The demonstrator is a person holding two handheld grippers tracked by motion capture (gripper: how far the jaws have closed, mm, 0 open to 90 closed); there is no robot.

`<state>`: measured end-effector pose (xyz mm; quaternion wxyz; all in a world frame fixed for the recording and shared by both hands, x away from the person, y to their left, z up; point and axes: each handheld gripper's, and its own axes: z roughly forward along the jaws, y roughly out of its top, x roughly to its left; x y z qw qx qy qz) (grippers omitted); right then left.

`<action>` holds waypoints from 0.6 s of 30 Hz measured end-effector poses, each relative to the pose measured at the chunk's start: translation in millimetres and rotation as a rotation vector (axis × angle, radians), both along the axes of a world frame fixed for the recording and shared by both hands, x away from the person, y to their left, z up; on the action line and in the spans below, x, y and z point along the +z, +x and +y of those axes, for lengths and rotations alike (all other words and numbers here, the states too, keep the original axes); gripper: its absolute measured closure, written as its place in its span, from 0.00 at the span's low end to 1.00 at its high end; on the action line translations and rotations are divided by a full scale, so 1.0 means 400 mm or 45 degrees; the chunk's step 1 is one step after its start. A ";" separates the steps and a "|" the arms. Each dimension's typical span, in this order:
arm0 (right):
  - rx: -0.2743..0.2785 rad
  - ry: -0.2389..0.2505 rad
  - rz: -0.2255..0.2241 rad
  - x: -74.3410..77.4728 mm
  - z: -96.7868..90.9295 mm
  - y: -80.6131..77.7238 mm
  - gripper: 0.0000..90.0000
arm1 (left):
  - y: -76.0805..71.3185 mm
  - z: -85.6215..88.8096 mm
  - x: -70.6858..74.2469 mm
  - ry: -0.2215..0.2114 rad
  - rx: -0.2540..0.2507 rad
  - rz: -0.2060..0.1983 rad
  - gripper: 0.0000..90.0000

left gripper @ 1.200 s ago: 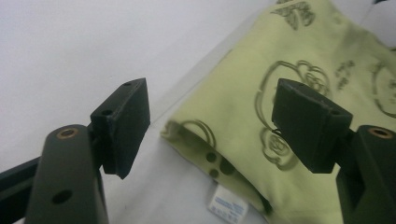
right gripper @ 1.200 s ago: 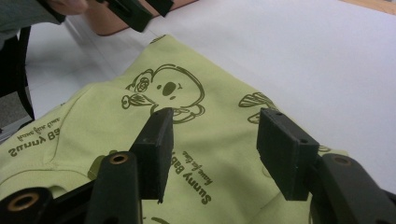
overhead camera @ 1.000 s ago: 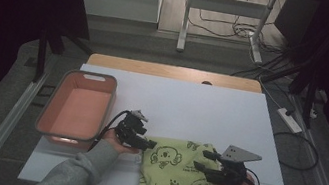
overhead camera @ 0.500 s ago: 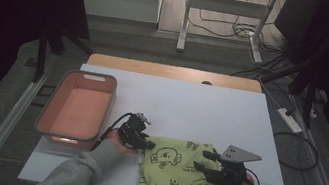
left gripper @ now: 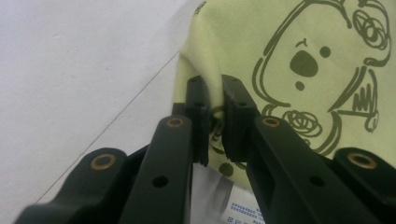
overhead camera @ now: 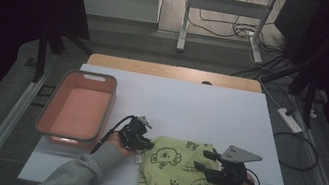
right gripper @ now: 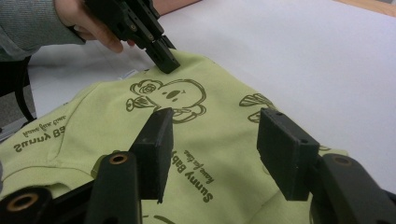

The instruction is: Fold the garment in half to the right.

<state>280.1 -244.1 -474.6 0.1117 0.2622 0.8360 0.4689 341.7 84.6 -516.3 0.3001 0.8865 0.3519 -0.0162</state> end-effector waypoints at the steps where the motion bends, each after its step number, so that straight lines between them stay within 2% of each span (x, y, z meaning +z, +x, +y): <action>1: 0.001 -0.002 -0.001 0.000 0.000 0.000 0.51 | 0.000 0.000 0.000 0.003 0.007 -0.003 0.91; 2: 0.001 -0.002 -0.001 -0.001 0.000 0.000 0.51 | 0.000 -0.001 0.000 0.014 0.023 -0.019 0.88; 3: 0.001 -0.003 -0.001 -0.001 0.001 0.000 0.51 | -0.001 -0.003 0.002 0.031 0.049 -0.050 0.80; 4: 0.002 -0.002 -0.001 -0.001 0.001 0.000 0.51 | -0.001 -0.003 0.002 0.031 0.049 -0.050 0.68; 5: 0.001 -0.002 -0.001 -0.001 0.001 0.000 0.51 | 0.001 -0.002 0.005 0.041 0.073 -0.078 0.62; 7: 0.001 -0.001 -0.001 -0.001 0.001 0.000 0.51 | 0.008 -0.001 0.004 0.057 0.109 -0.079 0.47; 8: 0.001 -0.002 -0.002 -0.001 0.001 0.000 0.51 | 0.013 0.001 0.002 0.047 0.108 -0.066 0.45; 11: 0.001 0.001 -0.001 -0.001 0.002 0.000 0.51 | 0.021 -0.002 -0.011 0.050 0.095 -0.039 0.42; 14: 0.000 -0.001 -0.001 -0.001 0.001 0.001 0.51 | 0.024 -0.005 -0.011 0.050 0.092 -0.039 0.42; 16: 0.001 0.000 0.000 -0.001 0.001 0.001 0.51 | 0.023 -0.008 -0.012 0.062 0.093 -0.053 0.44; 18: 0.002 0.002 0.002 0.000 0.003 -0.001 0.51 | 0.019 -0.012 -0.011 0.095 0.084 -0.088 0.52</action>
